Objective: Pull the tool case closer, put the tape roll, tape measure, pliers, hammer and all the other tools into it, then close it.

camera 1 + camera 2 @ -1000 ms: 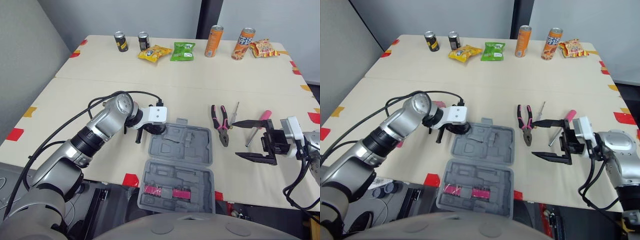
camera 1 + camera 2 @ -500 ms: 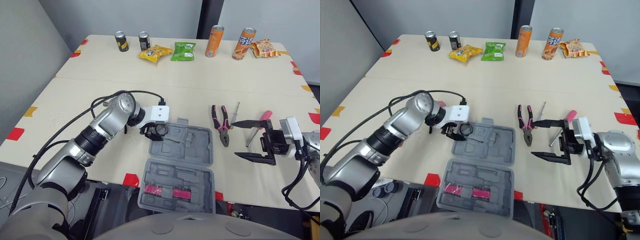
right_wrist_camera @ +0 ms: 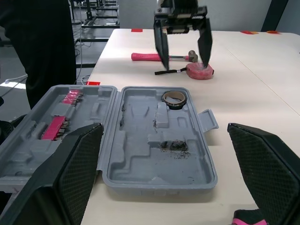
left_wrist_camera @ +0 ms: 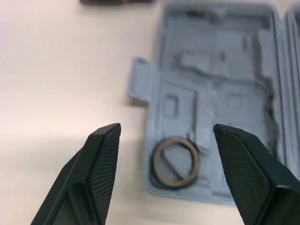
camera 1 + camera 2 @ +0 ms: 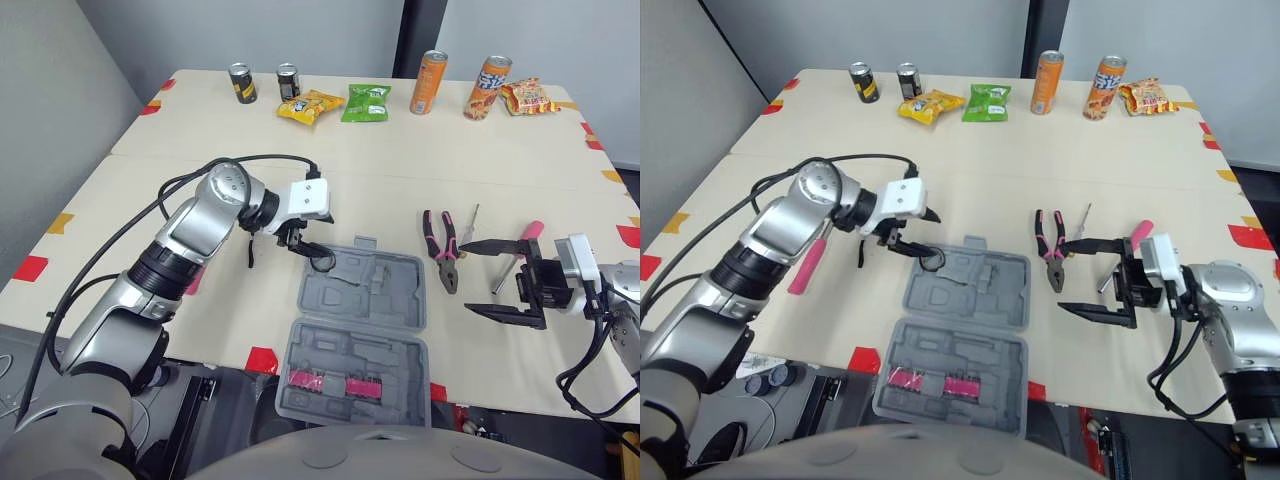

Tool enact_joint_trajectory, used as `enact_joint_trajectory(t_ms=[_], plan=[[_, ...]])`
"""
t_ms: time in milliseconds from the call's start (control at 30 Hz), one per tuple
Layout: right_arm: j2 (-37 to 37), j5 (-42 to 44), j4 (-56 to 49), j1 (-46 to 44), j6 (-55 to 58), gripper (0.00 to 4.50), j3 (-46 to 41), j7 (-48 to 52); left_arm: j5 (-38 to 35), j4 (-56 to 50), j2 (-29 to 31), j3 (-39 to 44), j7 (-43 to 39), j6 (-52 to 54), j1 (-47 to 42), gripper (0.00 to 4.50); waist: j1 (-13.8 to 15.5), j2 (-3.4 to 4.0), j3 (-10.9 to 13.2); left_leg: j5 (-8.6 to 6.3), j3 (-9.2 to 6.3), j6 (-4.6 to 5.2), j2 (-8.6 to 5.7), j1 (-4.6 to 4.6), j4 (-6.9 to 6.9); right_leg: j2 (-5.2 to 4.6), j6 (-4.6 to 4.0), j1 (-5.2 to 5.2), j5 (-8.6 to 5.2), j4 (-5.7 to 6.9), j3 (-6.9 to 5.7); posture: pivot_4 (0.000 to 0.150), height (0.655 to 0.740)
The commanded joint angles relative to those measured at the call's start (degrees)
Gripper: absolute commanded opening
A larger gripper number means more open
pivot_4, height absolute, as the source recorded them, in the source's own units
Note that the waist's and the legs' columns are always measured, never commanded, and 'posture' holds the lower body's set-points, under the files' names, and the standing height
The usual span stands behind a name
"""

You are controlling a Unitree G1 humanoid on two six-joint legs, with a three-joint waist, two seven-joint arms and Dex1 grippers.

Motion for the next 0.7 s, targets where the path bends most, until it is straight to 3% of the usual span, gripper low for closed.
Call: enact_joint_trajectory(t_ms=[33, 100, 133, 367, 700], plan=[[0.35, 0.14, -0.75, 0.67, -1.04, 4.5, -2.36, 2.94, -4.73, 1.37, -2.64, 5.12, 2.91, -5.61, 4.38, 3.32, 0.03, 0.01, 0.0, 0.0, 0.0, -0.01, 0.0, -0.02, 0.02, -0.01, 0.0, 0.0, 0.0, 0.0, -0.01, 0.15, 0.74], [0.61, 0.01, -1.02, 1.12, -1.15, 4.5, -2.7, 2.51, -7.33, 2.36, -5.2, 8.47, 5.45, -8.33, 7.82, 3.32, 0.07, 0.0, 0.0, -0.01, 0.0, -0.01, 0.0, -0.06, 0.04, -0.01, 0.0, 0.0, 0.0, -0.02, -0.02, 0.15, 0.74], [0.77, -0.09, -1.18, 1.31, -1.18, 4.5, -2.88, 2.35, -9.62, 2.33, -6.31, 10.08, 5.65, -7.36, 9.23, 3.08, 0.06, 0.0, 0.0, -0.01, -0.01, -0.01, 0.0, -0.12, 0.09, -0.01, 0.0, 0.0, 0.0, -0.01, -0.04, 0.15, 0.74], [1.7, -0.71, -1.46, 1.76, -1.72, 4.5, -3.45, 1.56, -11.31, 10.97, -8.0, 11.9, 4.11, -15.99, 11.97, 0.75, -0.07, 0.0, 0.0, -0.01, -0.09, -0.01, 0.02, -0.16, 0.14, -0.03, 0.02, -0.03, 0.01, -0.01, -0.09, 0.15, 0.74], [3.29, -1.54, -2.11, 2.9, -2.46, 4.5, -4.23, 0.31, -8.32, 25.5, -10.14, 9.97, 0.86, -26.38, 9.52, 0.75, -0.18, 0.0, -0.01, -0.01, -0.1, 0.01, 0.02, -0.15, 0.15, -0.16, 0.02, -0.03, 0.0, -0.01, -0.11, 0.15, 0.74]])
